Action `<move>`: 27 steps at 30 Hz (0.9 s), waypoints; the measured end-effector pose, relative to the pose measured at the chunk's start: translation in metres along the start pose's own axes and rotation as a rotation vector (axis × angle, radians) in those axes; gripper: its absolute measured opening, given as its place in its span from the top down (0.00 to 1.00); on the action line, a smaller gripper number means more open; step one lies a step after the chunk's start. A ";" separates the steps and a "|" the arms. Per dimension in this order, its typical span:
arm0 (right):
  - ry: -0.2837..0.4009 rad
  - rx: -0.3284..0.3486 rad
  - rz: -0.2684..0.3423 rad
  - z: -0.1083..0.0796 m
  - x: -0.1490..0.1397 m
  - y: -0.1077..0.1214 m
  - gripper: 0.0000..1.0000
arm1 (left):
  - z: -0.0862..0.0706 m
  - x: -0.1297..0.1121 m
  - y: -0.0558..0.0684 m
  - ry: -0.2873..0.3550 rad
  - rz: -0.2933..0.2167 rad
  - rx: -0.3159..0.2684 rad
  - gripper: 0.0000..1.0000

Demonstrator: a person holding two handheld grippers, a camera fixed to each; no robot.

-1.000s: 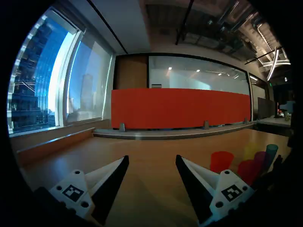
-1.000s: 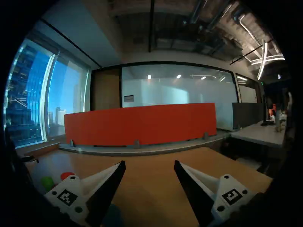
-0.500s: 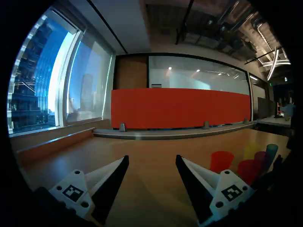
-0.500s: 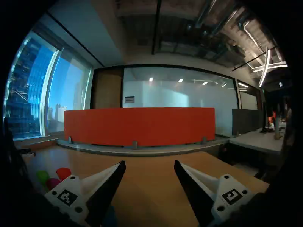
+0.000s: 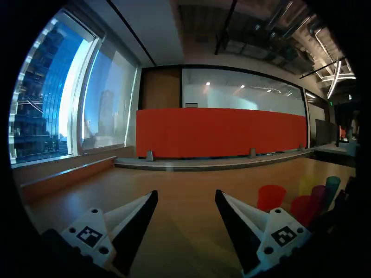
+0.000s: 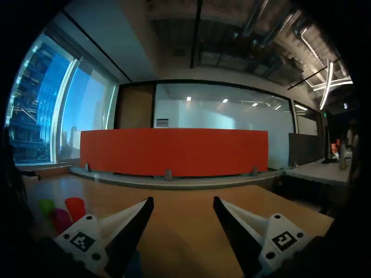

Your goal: Pour water

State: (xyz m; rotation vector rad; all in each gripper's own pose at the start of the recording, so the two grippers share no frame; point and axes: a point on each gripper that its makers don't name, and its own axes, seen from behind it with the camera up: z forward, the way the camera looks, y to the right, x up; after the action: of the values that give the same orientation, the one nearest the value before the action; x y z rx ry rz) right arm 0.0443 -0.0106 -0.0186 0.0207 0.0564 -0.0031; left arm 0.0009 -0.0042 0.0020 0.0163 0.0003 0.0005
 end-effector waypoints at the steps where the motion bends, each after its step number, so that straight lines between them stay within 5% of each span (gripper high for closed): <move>1: 0.000 -0.001 0.003 0.001 -0.001 -0.001 0.01 | 0.000 0.000 0.000 0.000 0.000 0.000 0.08; 27: -0.052 -0.012 0.004 0.016 -0.040 0.006 0.01 | 0.000 0.000 0.000 0.000 0.000 0.000 0.08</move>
State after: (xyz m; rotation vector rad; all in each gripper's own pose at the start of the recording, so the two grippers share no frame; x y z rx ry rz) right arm 0.0054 -0.0046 -0.0001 0.0087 0.0047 0.0007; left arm 0.0008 -0.0042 0.0017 0.0163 0.0005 0.0004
